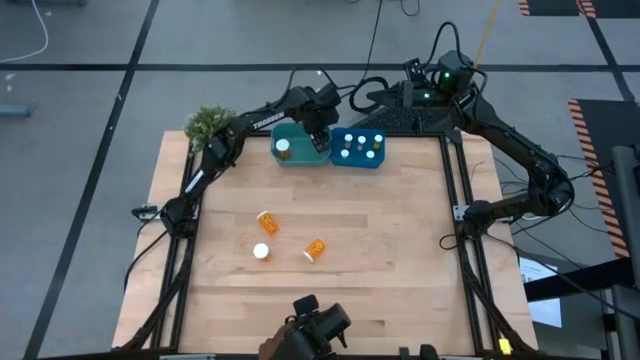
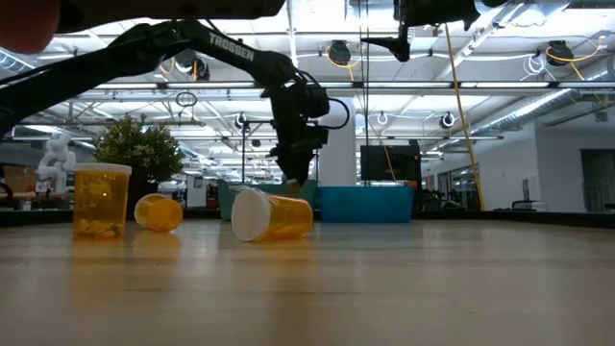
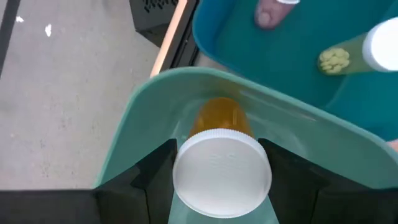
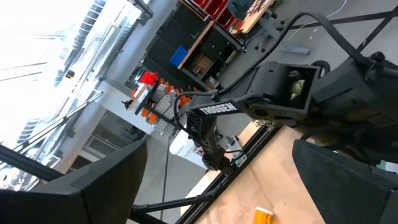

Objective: Pick and place medicine bottles into bin by pill shape (circle, oval)
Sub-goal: Put the large orange capsule bottle into the green bin

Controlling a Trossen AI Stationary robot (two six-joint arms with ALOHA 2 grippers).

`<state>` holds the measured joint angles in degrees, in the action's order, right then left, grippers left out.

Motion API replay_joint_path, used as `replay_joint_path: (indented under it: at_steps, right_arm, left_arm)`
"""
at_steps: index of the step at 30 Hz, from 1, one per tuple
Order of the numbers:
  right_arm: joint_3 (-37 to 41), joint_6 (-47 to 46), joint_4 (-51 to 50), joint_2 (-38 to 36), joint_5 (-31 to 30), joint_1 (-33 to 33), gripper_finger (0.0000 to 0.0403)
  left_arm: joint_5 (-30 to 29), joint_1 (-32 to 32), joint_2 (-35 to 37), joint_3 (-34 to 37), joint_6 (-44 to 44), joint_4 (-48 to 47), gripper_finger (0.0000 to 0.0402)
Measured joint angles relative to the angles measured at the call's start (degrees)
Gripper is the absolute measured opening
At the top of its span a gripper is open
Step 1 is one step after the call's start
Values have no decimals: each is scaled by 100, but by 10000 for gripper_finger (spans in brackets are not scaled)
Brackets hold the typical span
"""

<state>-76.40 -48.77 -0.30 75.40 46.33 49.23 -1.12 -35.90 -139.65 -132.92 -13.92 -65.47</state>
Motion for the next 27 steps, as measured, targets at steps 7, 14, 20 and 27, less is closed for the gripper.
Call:
replay_joint_path:
  at_steps: [7,14,20,27]
  right_arm:
    - [0,0,0,0,2,31,393]
    - [0,-20,0,0,2,31,393]
    - [2,-98,0,0,2,31,393]
    - [2,-130,0,0,4,31,393]
  left_arm:
    - [-49,-7,0,236,-102,124,209]
    - [-240,9,2,382,-225,244,213]
    - [-319,57,2,389,-356,428,249]
    - [-579,118,2,389,-338,463,284]
